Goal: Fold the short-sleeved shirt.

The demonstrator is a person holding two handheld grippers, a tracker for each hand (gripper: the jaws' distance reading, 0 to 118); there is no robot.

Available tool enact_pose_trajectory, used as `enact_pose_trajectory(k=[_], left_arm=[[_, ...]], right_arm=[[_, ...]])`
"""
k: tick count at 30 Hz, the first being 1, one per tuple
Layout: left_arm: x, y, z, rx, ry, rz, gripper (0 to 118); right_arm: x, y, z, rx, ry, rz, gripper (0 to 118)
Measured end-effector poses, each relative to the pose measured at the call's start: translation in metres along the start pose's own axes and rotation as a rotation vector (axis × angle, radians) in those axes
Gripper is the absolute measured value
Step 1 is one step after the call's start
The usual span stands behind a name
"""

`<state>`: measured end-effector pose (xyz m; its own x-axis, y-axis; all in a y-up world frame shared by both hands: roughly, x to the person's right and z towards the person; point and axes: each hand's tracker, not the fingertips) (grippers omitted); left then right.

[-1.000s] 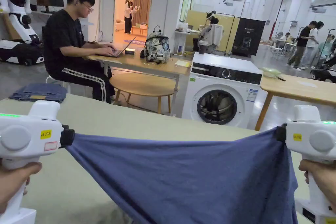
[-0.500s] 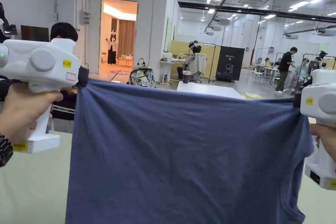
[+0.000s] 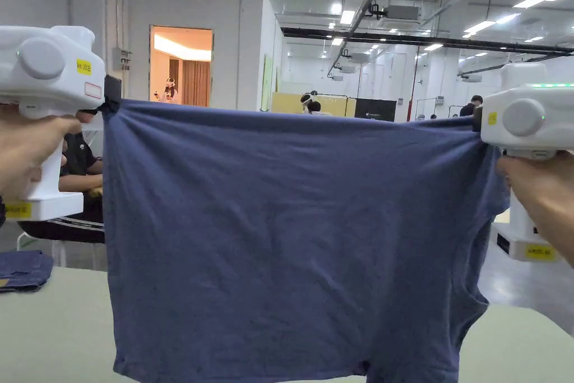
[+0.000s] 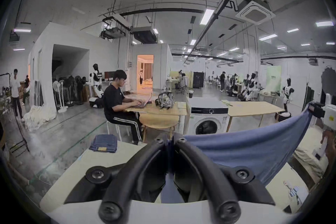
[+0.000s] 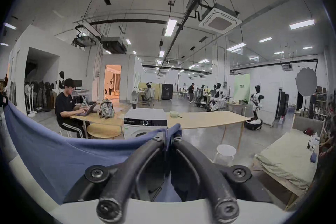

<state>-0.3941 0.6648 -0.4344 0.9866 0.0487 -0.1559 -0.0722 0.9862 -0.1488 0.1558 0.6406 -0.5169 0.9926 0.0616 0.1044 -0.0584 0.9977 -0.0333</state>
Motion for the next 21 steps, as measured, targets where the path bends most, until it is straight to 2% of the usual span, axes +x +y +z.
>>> enact_pose_trajectory(k=[5, 13, 21], left_arm=[[-0.002, -0.007, -0.030, -0.008, 0.028, -0.036, 0], [-0.002, -0.075, -0.052, -0.085, 0.016, -0.022, 0], [0.008, -0.153, -0.034, -0.172, -0.009, -0.028, 0]], right_arm=[[-0.004, -0.014, -0.007, 0.004, -0.004, 0.012, 2], [-0.002, -0.082, -0.010, -0.069, 0.003, 0.044, 2], [0.010, -0.150, 0.010, -0.175, -0.008, 0.063, 2]])
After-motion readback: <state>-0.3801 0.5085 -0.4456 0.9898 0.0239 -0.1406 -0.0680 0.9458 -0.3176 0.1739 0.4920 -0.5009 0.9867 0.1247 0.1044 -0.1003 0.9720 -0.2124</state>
